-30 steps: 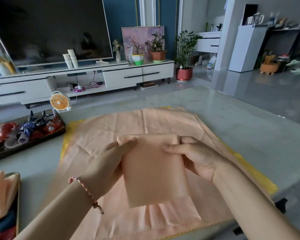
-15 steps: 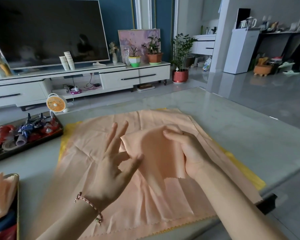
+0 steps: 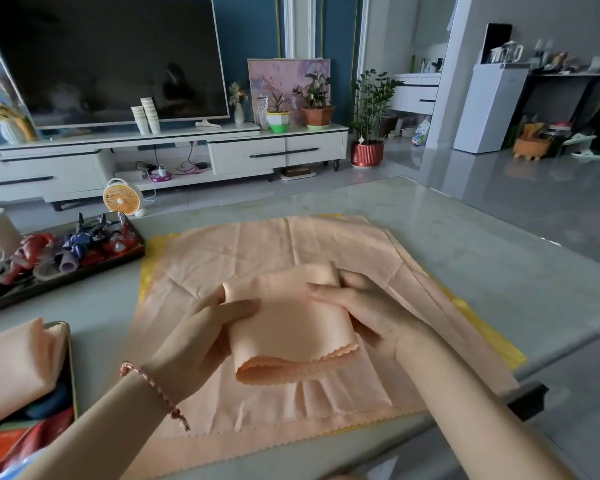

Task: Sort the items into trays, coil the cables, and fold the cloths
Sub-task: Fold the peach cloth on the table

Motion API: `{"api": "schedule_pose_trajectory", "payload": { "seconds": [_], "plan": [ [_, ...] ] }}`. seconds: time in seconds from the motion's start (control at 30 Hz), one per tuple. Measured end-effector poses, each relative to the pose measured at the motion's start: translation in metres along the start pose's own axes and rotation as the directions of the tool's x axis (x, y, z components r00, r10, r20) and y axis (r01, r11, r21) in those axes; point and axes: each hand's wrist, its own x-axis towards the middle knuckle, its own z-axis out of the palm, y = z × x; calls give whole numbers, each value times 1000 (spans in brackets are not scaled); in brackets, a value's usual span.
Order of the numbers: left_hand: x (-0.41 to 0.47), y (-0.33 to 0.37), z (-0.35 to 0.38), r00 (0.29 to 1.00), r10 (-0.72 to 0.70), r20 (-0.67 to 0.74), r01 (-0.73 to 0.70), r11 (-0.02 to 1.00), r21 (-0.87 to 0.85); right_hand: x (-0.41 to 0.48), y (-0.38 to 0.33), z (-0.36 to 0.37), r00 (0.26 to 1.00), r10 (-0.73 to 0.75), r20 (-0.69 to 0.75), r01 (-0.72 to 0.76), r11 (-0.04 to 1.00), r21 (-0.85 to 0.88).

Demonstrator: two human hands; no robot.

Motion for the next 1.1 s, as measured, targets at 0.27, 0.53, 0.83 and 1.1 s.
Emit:
{"api": "schedule_pose_trajectory", "payload": {
  "seconds": [0.27, 0.53, 0.83, 1.1],
  "plan": [
    [-33, 12, -63, 989, -126, 73, 126, 992, 6, -10, 24, 58, 1000, 14, 27, -11, 994, -107],
    [-80, 21, -152, 860, 44, -509, 72, 976, 207, 22, 7, 174, 963, 28, 268, 78, 924, -374],
    [-87, 41, -254, 647, 431, -629, 290, 624, 726, 65, 22, 320, 918, -204, 340, 383, 676, -629],
    [-79, -17, -282, 876, 179, -447, 471, -127, 873, 91, 59, 331, 848, -127, 514, 530, 196, -825]
  ]
}}
